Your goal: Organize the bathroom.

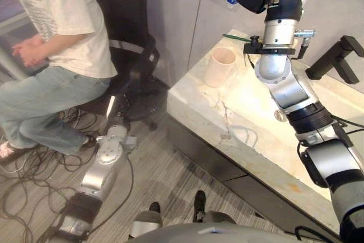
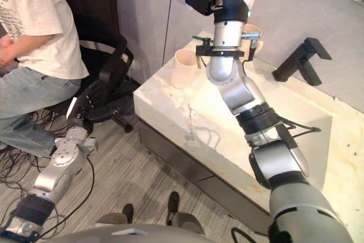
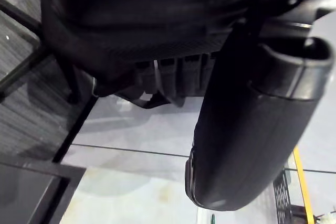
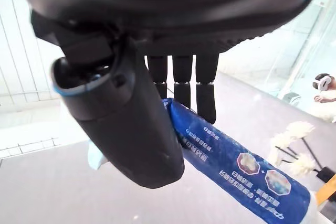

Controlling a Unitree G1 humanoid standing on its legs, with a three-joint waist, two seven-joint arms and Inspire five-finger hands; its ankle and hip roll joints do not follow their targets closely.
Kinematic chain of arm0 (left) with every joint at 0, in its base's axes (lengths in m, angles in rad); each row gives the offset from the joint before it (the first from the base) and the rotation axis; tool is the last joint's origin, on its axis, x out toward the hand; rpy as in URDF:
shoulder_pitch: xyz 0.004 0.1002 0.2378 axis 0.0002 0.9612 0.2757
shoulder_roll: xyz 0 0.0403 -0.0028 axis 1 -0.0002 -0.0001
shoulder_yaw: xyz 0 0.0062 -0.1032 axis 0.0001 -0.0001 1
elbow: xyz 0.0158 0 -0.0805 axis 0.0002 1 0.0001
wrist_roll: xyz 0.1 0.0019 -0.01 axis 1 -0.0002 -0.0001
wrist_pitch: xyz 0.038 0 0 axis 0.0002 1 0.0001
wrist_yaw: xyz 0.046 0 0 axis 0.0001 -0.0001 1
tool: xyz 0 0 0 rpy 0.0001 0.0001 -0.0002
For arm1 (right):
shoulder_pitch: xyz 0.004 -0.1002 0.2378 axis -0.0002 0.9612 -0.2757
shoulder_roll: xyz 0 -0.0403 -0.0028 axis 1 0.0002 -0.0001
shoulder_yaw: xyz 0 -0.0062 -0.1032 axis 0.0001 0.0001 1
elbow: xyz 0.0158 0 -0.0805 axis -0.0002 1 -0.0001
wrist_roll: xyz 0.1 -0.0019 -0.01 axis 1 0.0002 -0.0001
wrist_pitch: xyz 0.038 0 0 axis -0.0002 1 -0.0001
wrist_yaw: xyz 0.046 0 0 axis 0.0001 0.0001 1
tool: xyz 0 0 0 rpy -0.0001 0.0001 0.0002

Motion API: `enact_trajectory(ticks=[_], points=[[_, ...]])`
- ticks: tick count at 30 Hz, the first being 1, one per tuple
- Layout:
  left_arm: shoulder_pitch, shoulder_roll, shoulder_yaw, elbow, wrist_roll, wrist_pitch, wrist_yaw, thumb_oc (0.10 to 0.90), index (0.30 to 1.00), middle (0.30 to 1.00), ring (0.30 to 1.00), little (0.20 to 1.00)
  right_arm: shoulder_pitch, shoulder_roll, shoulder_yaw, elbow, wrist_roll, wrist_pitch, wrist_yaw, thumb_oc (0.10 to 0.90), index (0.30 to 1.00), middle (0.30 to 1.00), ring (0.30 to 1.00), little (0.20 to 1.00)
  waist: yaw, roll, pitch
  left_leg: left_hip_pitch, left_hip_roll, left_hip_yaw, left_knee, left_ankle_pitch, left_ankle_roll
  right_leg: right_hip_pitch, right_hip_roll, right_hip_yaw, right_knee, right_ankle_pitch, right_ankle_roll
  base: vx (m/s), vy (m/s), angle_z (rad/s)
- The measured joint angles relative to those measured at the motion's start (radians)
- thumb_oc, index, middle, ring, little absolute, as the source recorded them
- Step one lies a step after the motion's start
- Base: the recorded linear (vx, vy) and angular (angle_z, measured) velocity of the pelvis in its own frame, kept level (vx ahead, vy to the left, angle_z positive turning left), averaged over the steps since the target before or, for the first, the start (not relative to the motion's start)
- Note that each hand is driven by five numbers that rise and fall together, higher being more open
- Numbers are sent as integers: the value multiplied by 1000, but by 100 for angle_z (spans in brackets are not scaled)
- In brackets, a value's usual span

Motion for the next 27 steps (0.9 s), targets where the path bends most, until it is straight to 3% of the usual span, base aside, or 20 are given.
enact_trajectory(ticks=[9, 22, 27], points=[[8, -35, -13, 0, 0, 0, -5, 800, 900, 900, 900, 900, 45, 58, 11, -11, 32, 48, 53, 400, 300, 300, 300, 300, 4, 51, -34, 0, 12, -3, 0, -3, -11, 1, 10, -2, 0, -6, -10, 51, -4, 1], [18, -34, -13, 0, 0, 0, -6, 800, 900, 900, 900, 900, 165, 75, 29, -75, 18, 77, 120, 400, 300, 300, 300, 300, -3, 51, -34, -2, 8, -1, 0, -4, -10, -3, 8, 2, 0, -6, -10, 11, 3, -1], [33, -35, -13, 0, 1, 0, -6, 800, 900, 900, 900, 900, 170, 74, 29, -75, 16, 77, 140, 400, 300, 300, 300, 300, -25, 51, -35, 0, 6, 12, 0, -5, -9, -7, 8, 18, 0, -4, -7, 22, -1, -7]])
